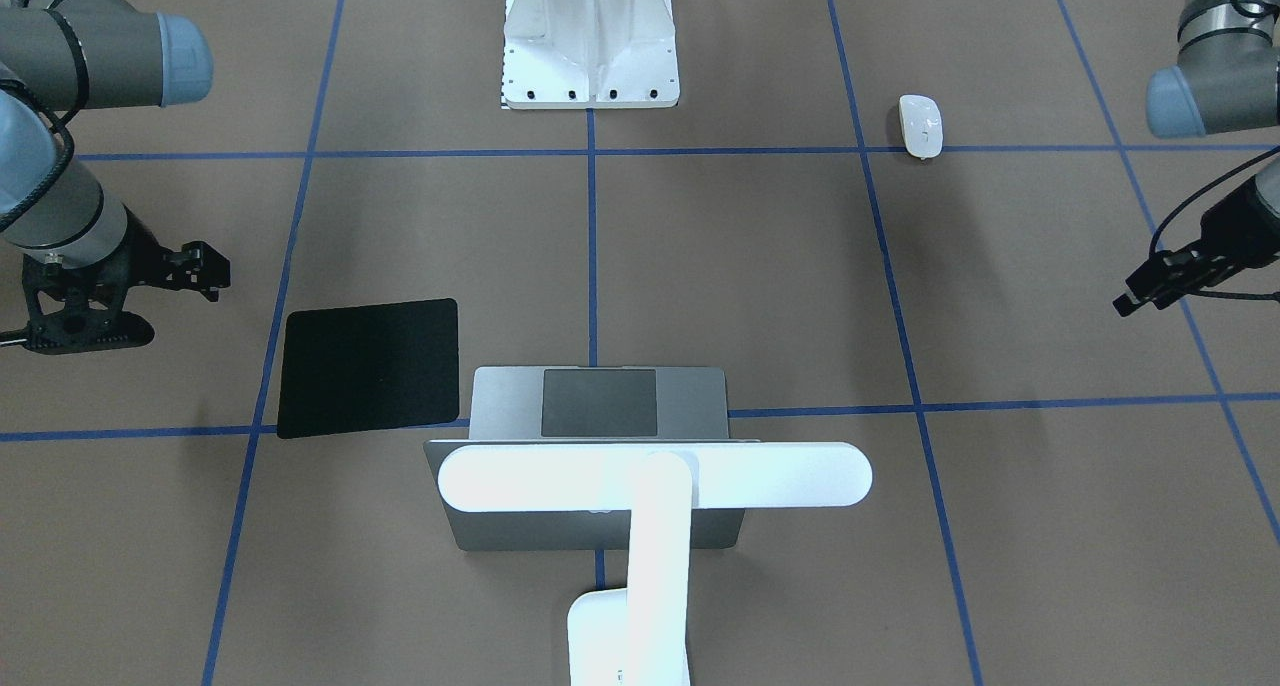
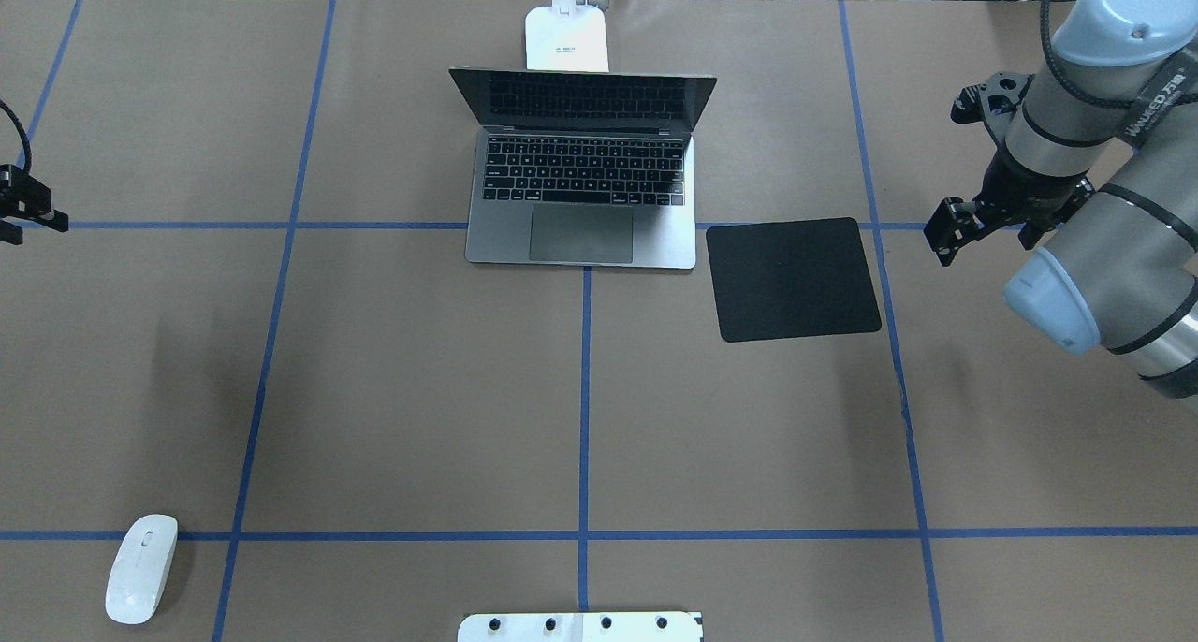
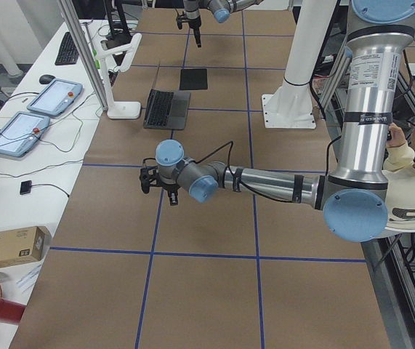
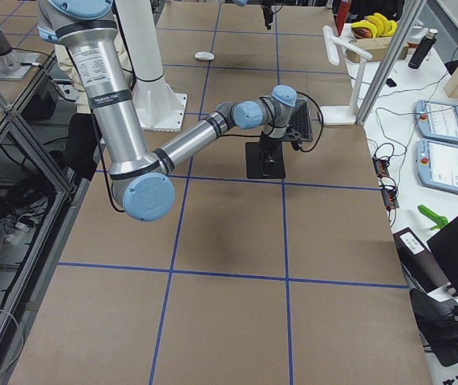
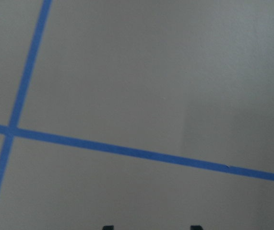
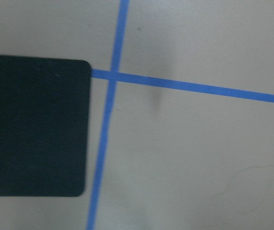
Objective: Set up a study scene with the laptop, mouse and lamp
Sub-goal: 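Raise the right gripper away while the left gripper moves toward the white mouse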
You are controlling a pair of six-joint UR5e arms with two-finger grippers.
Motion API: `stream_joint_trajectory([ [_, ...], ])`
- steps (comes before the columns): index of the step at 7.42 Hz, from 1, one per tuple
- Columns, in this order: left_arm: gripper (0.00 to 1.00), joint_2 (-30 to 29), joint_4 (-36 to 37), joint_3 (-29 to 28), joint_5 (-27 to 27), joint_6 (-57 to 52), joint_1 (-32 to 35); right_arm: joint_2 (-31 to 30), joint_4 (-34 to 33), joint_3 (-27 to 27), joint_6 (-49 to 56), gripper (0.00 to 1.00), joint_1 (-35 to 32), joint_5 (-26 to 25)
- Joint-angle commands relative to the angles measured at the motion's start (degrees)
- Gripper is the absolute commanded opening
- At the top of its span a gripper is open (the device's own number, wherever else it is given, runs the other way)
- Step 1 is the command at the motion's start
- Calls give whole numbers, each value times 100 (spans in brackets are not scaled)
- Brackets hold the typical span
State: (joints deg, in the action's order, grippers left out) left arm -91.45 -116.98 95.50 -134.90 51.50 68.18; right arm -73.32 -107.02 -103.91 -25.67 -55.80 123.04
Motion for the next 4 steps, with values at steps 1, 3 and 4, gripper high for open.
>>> stream_joint_trajectory([
  [1, 66, 328, 492, 950, 60, 577, -470, -296, -12, 89, 841, 100, -203, 61],
  [3, 74, 758, 492, 1469, 464, 782, -1155, -611, -12, 99, 1307, 100, -273, 79],
  [4, 77, 882, 492, 1602, 474, 913, -1402, -752, -12, 81, 1623, 100, -387, 80],
])
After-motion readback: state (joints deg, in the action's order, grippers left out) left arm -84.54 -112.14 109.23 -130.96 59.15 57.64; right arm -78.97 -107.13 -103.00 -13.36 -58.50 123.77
